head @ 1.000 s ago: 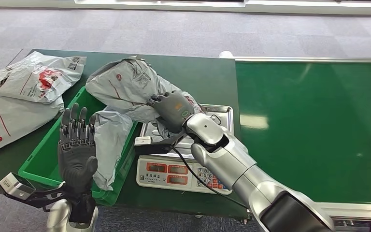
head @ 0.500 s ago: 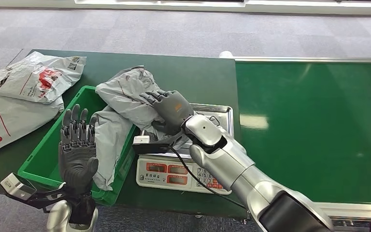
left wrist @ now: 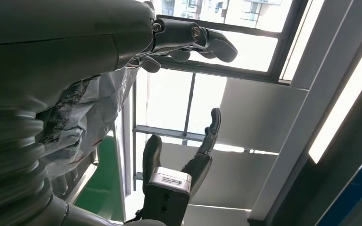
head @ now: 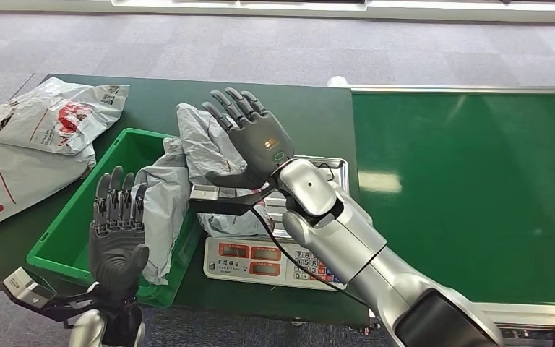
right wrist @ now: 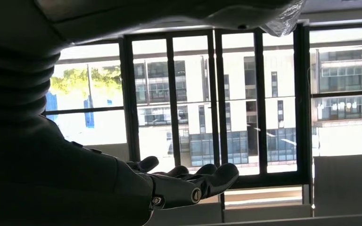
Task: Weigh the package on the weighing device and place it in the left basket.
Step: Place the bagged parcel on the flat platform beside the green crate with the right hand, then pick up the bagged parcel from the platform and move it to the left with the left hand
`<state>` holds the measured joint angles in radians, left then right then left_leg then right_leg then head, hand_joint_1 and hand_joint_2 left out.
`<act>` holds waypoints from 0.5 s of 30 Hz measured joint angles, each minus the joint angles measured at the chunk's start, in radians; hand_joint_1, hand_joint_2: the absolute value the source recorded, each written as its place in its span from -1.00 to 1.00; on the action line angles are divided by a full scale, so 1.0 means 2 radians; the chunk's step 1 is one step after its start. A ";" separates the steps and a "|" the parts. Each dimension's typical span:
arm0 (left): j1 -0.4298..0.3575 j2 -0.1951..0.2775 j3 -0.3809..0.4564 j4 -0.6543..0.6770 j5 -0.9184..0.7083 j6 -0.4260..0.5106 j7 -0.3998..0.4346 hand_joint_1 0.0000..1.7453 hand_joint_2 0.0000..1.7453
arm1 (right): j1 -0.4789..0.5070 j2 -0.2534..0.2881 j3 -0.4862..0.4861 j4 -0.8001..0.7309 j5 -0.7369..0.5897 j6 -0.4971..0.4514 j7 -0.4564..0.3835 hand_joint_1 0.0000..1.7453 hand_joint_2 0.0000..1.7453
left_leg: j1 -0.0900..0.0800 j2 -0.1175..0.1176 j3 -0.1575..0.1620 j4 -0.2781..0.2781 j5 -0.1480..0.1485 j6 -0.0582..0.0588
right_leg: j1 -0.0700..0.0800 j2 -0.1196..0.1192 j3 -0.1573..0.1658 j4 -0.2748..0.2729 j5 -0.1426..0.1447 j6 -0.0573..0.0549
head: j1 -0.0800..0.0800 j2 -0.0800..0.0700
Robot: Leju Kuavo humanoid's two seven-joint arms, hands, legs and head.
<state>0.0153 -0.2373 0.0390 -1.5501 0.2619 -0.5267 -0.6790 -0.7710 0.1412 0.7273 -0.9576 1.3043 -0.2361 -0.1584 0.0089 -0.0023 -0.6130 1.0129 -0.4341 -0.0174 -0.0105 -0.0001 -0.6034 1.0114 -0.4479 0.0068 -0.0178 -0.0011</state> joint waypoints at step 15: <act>-0.033 0.024 -0.018 -0.021 -0.385 0.259 0.039 -1.00 1.00 | 0.046 -0.015 -0.051 -0.060 -0.006 -0.006 -0.007 -1.00 -1.00 | 0.000 0.000 0.000 0.000 0.000 0.000 | 0.000 0.000 0.000 0.000 0.000 0.000 | 0.000 0.000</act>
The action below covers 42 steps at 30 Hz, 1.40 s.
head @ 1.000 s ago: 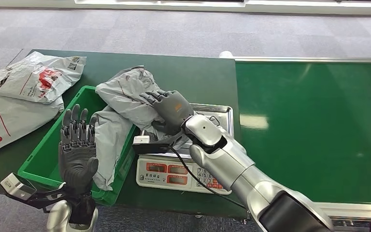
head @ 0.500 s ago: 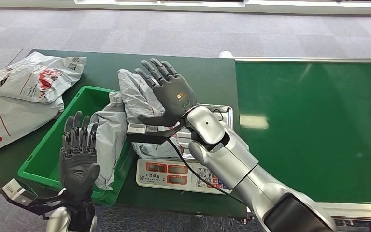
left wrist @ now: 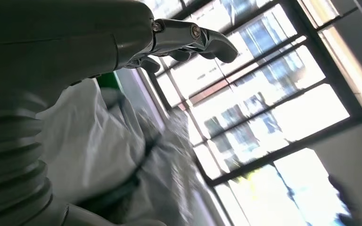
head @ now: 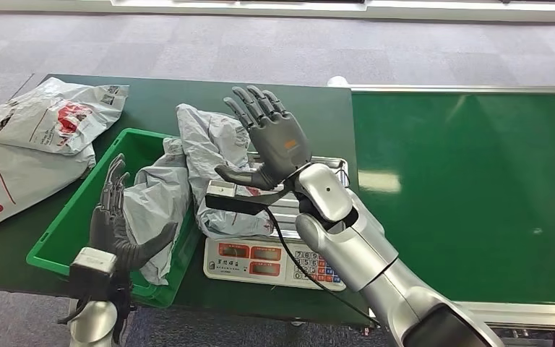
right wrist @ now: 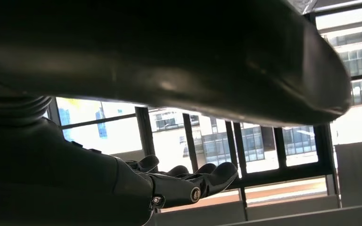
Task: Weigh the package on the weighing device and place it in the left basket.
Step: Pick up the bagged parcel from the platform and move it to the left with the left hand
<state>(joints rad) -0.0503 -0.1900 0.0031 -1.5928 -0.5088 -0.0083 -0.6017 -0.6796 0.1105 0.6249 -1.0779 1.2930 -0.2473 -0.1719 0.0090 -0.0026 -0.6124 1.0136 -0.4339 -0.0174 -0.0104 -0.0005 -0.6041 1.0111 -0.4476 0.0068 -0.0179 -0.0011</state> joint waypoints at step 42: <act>-0.404 0.108 -0.422 0.482 -0.432 0.070 0.113 1.00 1.00 | 0.111 0.006 -0.139 -0.144 0.053 -0.014 0.017 -1.00 -1.00 | 0.000 0.001 -0.001 0.000 0.002 -0.001 | 0.000 0.002 -0.001 0.000 0.003 -0.001 | 0.000 0.000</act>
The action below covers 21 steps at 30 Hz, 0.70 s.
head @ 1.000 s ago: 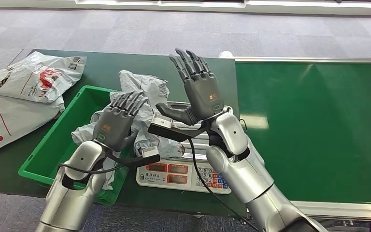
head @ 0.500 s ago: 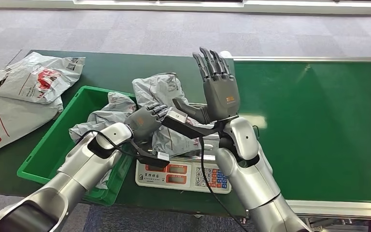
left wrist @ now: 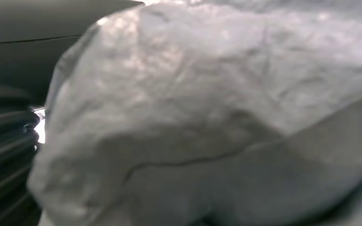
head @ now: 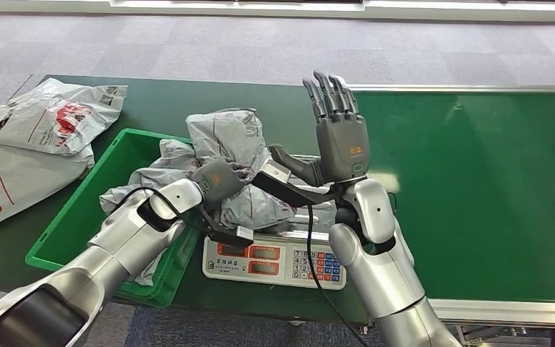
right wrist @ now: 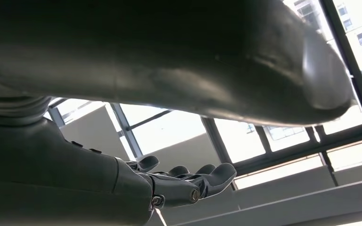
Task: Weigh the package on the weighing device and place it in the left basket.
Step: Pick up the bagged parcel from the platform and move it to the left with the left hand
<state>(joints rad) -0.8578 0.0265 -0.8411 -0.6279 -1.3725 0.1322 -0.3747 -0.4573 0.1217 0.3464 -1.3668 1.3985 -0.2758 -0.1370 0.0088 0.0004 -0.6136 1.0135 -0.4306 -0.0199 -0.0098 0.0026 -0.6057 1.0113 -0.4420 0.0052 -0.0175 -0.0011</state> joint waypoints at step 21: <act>0.046 0.039 0.225 -0.270 -0.063 0.053 0.113 1.00 1.00 | 0.063 -0.001 -0.030 -0.052 0.024 0.000 0.004 -1.00 -1.00 | 0.000 0.000 -0.001 0.000 0.000 0.000 | 0.000 0.000 -0.001 0.000 0.000 0.000 | 0.000 0.000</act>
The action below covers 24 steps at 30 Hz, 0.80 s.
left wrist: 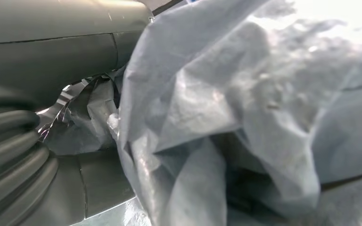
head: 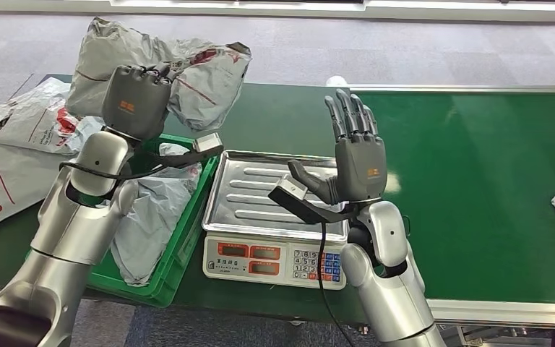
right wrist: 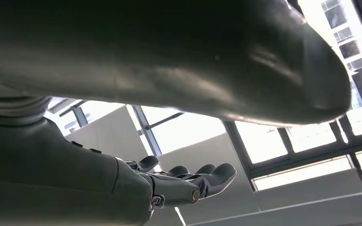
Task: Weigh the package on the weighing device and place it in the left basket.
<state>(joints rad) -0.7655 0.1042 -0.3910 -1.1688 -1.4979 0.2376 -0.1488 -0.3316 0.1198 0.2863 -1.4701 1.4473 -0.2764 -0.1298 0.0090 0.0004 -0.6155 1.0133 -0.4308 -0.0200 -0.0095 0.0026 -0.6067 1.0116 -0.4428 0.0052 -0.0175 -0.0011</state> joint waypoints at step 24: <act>-0.026 0.064 0.116 0.133 -0.002 -0.068 0.147 -1.00 -1.00 | -0.009 0.003 0.000 0.007 -0.005 0.005 -0.002 -1.00 -1.00 | 0.001 0.000 0.000 0.000 0.001 -0.001 | 0.001 0.000 -0.001 0.000 0.000 0.000 | 0.000 0.000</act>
<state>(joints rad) -0.8177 0.2314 -0.1588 -0.9020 -1.5027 0.1010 0.1449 -0.3490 0.1252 0.2863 -1.4569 1.4376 -0.2669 -0.1334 0.0103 0.0001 -0.6161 1.0131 -0.4296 -0.0217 -0.0081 0.0027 -0.6080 1.0122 -0.4424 0.0042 -0.0176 -0.0011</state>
